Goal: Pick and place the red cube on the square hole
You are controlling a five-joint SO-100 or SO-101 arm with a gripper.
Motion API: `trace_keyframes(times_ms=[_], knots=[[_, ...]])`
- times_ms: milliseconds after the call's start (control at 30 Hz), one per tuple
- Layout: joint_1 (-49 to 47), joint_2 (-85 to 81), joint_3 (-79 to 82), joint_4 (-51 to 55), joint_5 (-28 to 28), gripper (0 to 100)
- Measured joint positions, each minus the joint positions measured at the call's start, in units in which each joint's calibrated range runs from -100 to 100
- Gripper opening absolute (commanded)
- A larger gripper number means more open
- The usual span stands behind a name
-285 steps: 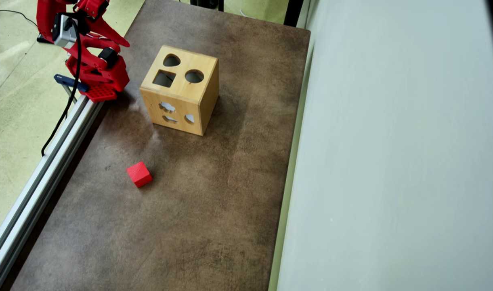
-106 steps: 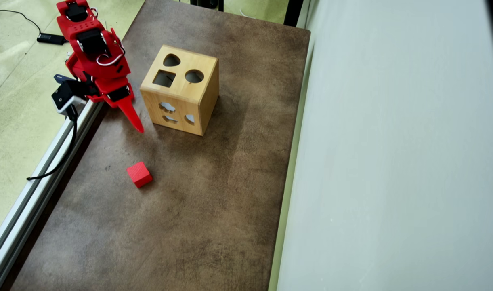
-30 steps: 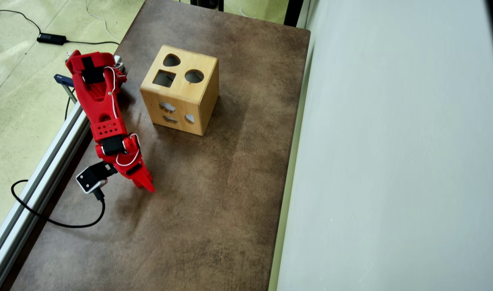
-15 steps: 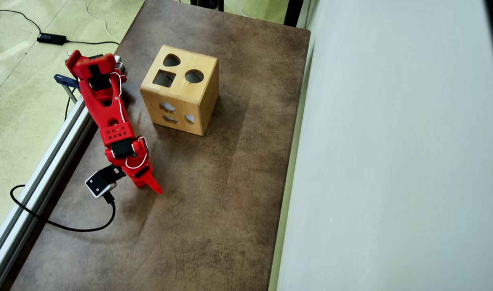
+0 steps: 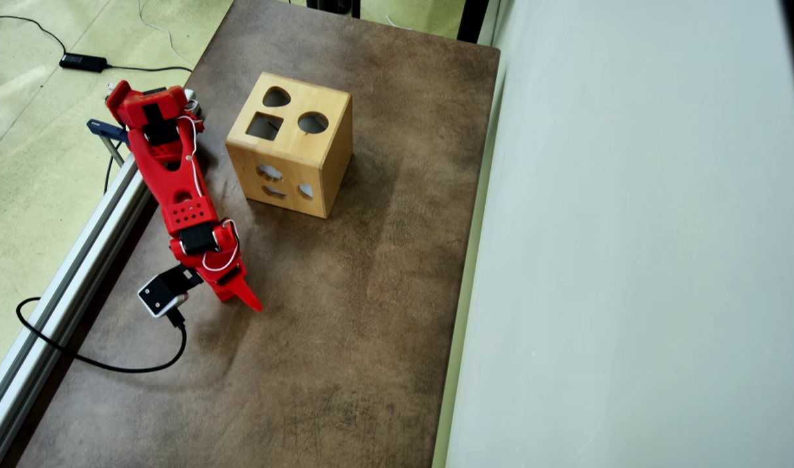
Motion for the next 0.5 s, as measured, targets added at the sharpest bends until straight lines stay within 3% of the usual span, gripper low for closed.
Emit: trace_keyframes(times_ms=[133,500], knots=[[0.0,0.0,0.0,0.0,0.0,52],[0.0,0.0,0.0,0.0,0.0,23]])
